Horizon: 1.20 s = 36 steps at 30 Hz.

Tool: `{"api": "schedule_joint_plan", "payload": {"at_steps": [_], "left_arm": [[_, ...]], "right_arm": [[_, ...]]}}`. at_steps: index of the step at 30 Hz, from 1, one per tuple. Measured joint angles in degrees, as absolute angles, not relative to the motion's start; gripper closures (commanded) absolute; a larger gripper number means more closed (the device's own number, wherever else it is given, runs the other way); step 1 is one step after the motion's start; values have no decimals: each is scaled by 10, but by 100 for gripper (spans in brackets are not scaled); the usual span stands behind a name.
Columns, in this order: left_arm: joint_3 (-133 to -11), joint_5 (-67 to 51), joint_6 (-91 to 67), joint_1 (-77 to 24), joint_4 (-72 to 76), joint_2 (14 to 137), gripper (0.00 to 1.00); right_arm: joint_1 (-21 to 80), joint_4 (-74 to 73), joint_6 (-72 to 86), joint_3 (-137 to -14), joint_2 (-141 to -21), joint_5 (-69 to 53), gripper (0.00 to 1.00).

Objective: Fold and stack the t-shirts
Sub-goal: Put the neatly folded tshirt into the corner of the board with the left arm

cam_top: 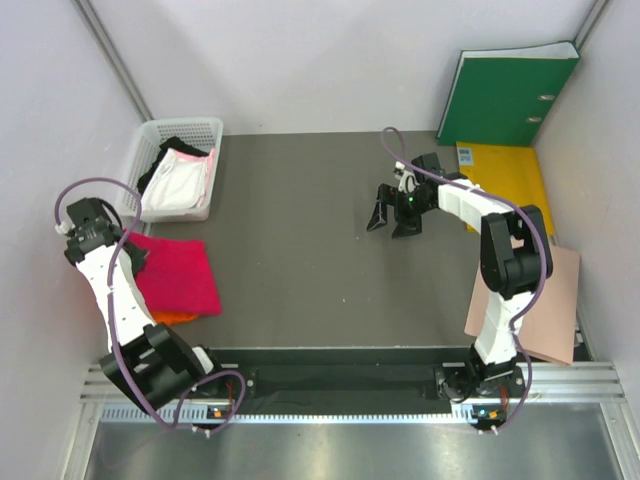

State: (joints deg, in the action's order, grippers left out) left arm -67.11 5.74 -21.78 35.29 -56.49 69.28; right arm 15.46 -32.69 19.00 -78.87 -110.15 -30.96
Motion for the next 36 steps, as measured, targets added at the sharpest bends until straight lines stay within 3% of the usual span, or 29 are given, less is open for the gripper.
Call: {"api": "schedule_joint_plan", "payload": {"at_steps": [13,14,15,16,17,20,23,29,31,32,36], "left_arm": [[-651,161,-229,418,-560,772,99],[-648,172,-230,421,-561,773,87],[-647,183,-232,422,-561,773,47],[-646,193,-235,423,-561,773,16],[-646,201,-234,424,-561,773,1],[-653,236,-249,426,-564,781,1],[-674,226,-254,430,-560,790,1],[-639,49,-245,430,-481,739,1],[-599,7,-245,429,-462,713,25],[-582,-5,-245,429,-460,707,96],[-543,0,-245,429,-471,715,100]], "right_arm": [[163,-342,180,-800,-1122,-314,9],[163,-342,180,-800,-1122,-314,9],[163,-343,180,-800,-1122,-314,9],[163,-343,180,-800,-1123,-314,9],[163,-343,180,-800,-1123,-314,9],[163,-343,180,-800,-1123,-314,9],[163,-344,179,-800,-1124,-314,9],[164,-344,177,-800,-1131,-314,10],[165,-345,177,-800,-1132,-314,10],[166,-345,177,-800,-1132,-314,9],[168,-345,176,-801,-1132,-314,9]]}}
